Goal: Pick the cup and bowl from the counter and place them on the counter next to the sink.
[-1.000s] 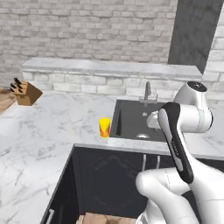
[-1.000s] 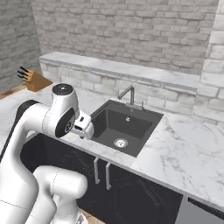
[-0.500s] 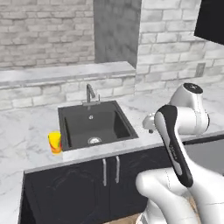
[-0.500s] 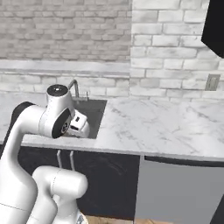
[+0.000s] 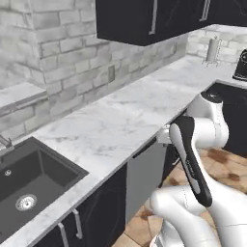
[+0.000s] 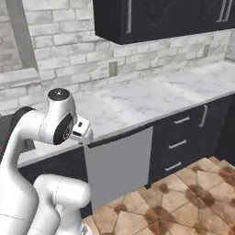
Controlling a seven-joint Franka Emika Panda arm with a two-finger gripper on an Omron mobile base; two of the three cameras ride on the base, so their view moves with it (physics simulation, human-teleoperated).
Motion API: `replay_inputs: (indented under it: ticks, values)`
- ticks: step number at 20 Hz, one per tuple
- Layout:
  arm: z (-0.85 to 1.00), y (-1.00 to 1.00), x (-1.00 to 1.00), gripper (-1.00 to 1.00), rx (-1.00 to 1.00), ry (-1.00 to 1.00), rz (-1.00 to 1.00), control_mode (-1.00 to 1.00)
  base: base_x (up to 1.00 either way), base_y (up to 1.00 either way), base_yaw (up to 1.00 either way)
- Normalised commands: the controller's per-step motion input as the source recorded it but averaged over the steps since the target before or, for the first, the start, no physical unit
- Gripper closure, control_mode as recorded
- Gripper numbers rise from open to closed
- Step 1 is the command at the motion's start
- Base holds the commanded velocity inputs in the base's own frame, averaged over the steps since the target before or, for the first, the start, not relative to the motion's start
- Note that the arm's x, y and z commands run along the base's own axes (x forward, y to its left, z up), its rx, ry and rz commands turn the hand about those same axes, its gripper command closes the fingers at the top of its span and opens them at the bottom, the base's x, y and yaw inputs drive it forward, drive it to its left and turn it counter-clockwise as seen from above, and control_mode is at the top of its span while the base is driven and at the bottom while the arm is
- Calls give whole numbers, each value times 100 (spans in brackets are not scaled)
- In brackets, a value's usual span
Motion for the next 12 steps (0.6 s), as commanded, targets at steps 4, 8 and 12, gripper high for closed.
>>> replay_inputs:
  ticks: [4, 8, 12]
  values:
    - [0, 0, 0, -100, 0, 0, 0, 100, 15, 0, -89]
    - [0, 0, 0, -100, 0, 0, 0, 100, 23, 0, -87]
    - [0, 0, 0, -100, 0, 0, 0, 100, 47, -2, -78]
